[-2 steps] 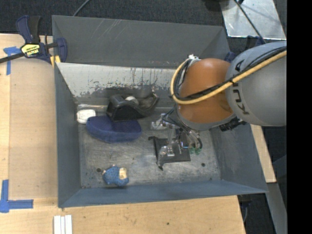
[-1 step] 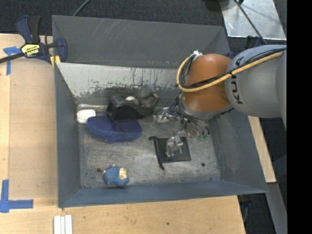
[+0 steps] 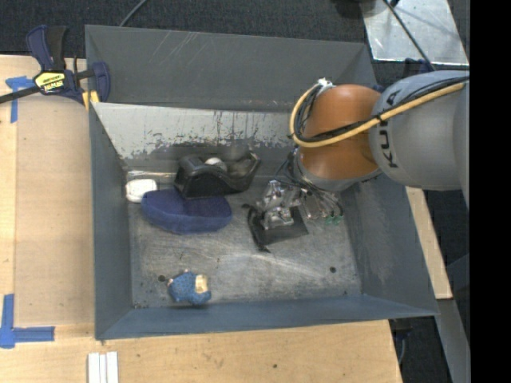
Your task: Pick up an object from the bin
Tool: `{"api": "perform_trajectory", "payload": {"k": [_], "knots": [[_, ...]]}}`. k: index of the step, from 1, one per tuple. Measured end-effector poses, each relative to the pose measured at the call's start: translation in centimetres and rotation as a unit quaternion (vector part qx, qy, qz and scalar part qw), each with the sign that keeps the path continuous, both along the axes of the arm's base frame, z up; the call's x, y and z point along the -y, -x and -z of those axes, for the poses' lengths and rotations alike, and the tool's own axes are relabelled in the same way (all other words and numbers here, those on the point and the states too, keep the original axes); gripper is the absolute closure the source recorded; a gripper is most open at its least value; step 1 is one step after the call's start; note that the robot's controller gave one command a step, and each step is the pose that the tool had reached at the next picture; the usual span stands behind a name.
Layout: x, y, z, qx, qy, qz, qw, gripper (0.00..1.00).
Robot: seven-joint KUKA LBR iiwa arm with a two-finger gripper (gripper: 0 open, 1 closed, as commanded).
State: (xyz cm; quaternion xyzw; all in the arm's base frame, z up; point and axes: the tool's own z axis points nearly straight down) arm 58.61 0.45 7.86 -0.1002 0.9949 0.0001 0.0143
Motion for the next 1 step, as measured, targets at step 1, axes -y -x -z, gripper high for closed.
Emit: {"api": "perform_trajectory", "payload": {"k": [1], "knots": [[0.36,1.85,-19.90,-0.0073,0.003,-0.084,0.9965,1.00]]}}
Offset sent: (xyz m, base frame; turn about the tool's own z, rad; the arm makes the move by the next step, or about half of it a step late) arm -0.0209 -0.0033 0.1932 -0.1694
